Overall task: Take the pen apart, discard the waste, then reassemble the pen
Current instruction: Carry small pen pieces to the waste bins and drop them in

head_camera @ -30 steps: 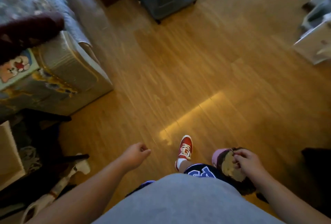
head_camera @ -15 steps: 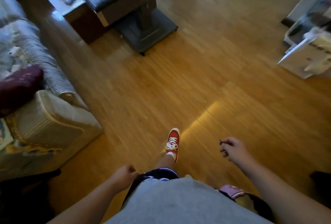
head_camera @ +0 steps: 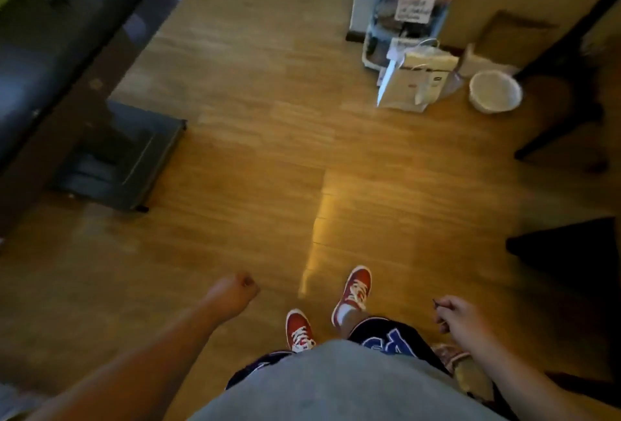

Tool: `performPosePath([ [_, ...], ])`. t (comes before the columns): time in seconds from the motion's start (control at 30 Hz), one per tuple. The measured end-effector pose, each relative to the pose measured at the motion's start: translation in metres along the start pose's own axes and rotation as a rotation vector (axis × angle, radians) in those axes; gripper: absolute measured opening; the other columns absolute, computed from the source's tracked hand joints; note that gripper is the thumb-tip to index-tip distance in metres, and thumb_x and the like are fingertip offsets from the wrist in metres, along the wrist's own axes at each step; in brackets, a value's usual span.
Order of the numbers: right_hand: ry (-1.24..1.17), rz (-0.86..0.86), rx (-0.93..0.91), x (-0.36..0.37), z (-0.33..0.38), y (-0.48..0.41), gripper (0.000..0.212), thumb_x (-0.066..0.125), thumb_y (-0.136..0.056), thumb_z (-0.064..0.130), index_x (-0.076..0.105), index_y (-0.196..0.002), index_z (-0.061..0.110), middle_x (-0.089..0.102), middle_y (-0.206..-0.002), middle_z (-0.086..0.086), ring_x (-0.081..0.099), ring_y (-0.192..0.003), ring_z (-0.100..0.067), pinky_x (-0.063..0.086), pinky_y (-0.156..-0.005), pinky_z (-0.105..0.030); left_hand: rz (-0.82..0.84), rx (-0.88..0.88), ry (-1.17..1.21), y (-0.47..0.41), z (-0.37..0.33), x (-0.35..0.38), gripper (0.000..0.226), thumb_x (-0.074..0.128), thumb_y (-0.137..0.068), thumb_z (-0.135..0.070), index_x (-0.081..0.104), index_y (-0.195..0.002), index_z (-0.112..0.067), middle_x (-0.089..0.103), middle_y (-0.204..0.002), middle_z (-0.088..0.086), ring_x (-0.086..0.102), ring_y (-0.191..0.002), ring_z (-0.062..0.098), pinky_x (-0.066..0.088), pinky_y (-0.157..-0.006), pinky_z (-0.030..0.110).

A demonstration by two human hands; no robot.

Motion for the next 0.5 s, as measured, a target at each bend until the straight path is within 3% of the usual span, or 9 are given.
performPosePath([
  [0.1,-0.111,-0.032,0.123,-0.024,-0.022,-0.020,0.016,0.048,-0.096,0.005,0.063,-0.094,0.002,0.061,-0.079,-0.013,0.056,-0.070,-0.026,0.044,-0.058,-0.034,0.012,0.108,-0.051,-0.037,-0.085,-0.016,0.021,0.058,-0.091,-0.036,0.062,-0.083,-0.017,0.064,-0.075,0.003,0.057,-0.065,0.014,0.041,-0.055,0.024],
  [0.2,-0.213,-0.038,0.214,-0.051,-0.031,-0.045,0.016,0.048,-0.096,0.007,0.063,-0.094,0.003,0.061,-0.084,-0.017,0.056,-0.075,-0.030,0.044,-0.061,-0.038,0.065,0.181,-0.084,-0.067,-0.164,-0.017,0.021,0.058,-0.092,-0.033,0.065,-0.092,-0.013,0.065,-0.083,0.006,0.060,-0.076,0.020,0.044,-0.065,0.027],
  [0.37,-0.340,-0.056,0.237,-0.106,-0.010,-0.088,0.016,0.048,-0.098,0.009,0.063,-0.095,0.005,0.061,-0.082,-0.016,0.053,-0.065,-0.022,0.039,-0.055,-0.030,0.152,0.195,-0.172,-0.104,-0.249,-0.017,0.023,0.056,-0.093,-0.036,0.063,-0.093,-0.014,0.063,-0.084,0.006,0.058,-0.071,0.020,0.045,-0.066,0.030],
  [0.5,-0.354,-0.056,0.161,-0.152,0.031,-0.132,0.015,0.049,-0.096,0.008,0.063,-0.091,0.006,0.061,-0.076,-0.012,0.052,-0.062,-0.020,0.037,-0.054,-0.029,0.162,0.169,-0.205,-0.130,-0.289,-0.025,0.023,0.056,-0.093,-0.035,0.063,-0.090,-0.014,0.065,-0.089,0.010,0.064,-0.083,0.027,0.053,-0.075,0.039],
])
Point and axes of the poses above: each hand's wrist, its own y-axis away from the middle knuckle, its own x-axis out of the palm, z = x × y, the point moved 5 cm from there along -y, towards the middle knuckle
